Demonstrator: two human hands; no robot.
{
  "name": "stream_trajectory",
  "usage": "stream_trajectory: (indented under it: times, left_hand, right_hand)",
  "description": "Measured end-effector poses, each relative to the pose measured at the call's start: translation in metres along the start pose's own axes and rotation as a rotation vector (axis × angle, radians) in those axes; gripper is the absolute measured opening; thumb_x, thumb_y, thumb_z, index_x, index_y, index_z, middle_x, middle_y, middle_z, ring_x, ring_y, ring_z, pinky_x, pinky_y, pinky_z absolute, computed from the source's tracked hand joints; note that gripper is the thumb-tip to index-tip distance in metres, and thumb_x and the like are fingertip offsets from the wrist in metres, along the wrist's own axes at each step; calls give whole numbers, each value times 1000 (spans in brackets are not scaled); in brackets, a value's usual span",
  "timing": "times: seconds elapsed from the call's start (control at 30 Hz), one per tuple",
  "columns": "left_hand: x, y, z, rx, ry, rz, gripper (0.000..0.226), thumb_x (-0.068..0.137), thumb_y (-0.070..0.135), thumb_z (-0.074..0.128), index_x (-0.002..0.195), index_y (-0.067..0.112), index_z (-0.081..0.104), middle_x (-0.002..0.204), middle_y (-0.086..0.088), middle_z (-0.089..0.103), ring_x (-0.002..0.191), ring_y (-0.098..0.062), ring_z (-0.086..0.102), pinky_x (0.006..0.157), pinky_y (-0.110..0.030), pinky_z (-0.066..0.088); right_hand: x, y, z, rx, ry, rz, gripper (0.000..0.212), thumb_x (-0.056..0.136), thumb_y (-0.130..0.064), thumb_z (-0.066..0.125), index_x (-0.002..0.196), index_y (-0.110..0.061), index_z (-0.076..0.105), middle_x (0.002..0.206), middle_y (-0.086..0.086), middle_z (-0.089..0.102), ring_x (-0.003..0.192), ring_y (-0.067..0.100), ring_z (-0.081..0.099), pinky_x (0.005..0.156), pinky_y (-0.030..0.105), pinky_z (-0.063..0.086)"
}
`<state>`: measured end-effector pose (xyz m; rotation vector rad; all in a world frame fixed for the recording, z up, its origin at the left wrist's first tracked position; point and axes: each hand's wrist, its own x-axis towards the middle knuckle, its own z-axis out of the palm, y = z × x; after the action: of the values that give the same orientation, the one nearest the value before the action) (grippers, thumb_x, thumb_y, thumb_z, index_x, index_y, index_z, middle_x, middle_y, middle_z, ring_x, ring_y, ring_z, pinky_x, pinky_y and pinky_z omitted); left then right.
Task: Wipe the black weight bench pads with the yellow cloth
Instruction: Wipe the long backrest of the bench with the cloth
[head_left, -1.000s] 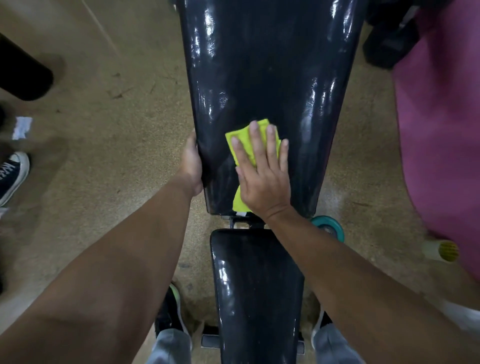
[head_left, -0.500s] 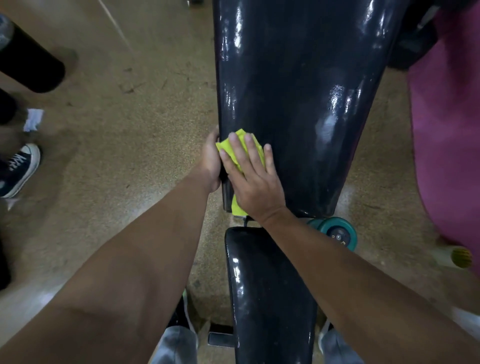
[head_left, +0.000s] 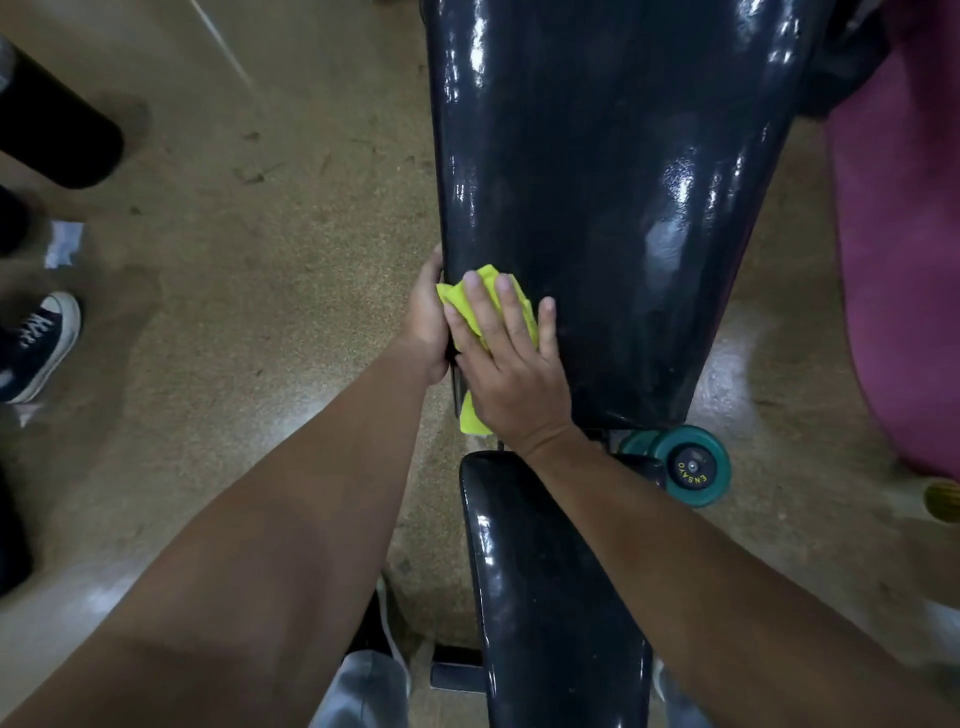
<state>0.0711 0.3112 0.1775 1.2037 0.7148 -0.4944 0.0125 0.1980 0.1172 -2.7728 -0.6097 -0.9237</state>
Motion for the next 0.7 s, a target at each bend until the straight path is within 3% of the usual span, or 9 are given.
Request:
stream_trajectory:
  times: [0.1, 0.17, 0.3, 0.47, 0.57, 0.7]
  left_hand:
    - [0, 1, 1, 0, -20, 7, 68, 106, 59, 28, 118, 14, 77, 109, -8, 81, 106, -24, 76, 96, -35, 58]
    - [0, -2, 3, -22, -3, 26, 66, 106, 60, 31, 121, 16, 77, 113, -8, 81, 109, -24, 76, 102, -38, 57]
    - [1, -5, 7, -73, 20, 62, 60, 106, 57, 35, 114, 16, 79, 112, -9, 81, 111, -24, 76, 98, -37, 57]
    - [-3, -3, 6, -62, -7, 15, 66, 109, 55, 23, 102, 14, 75, 88, -5, 82, 83, -18, 79, 68, -23, 62]
    - [-3, -2, 6, -54, -7, 51, 67, 110, 54, 22, 115, 12, 74, 101, -7, 82, 97, -21, 79, 81, -29, 61]
    - [-4, -5, 11, -62, 23, 54, 66, 108, 57, 26, 114, 18, 78, 109, -7, 82, 100, -20, 79, 89, -34, 60]
  right_hand:
    - [-12, 24, -8, -30, -16, -12, 55, 102, -30, 63, 154, -27, 46, 164, 5, 31, 152, 31, 31, 126, 59, 6]
    - [-7, 36, -12, -52, 6, 81, 52, 103, -31, 59, 153, -27, 46, 162, 9, 39, 150, 35, 35, 123, 64, 11]
    - [20, 13, -9, -33, 87, 331, 49, 103, -28, 60, 151, -20, 52, 158, 17, 45, 148, 42, 39, 119, 68, 21]
    - [-2, -3, 0, -11, -9, 61, 57, 99, -27, 66, 153, -23, 49, 162, 8, 41, 152, 32, 31, 125, 60, 12]
    - [-16, 27, -9, -36, -22, -5, 55, 102, -28, 62, 155, -27, 45, 164, 5, 36, 152, 29, 32, 126, 59, 9]
    - [-6, 45, -18, -61, 25, 147, 50, 105, -28, 57, 154, -26, 46, 159, 11, 44, 148, 37, 39, 119, 67, 23]
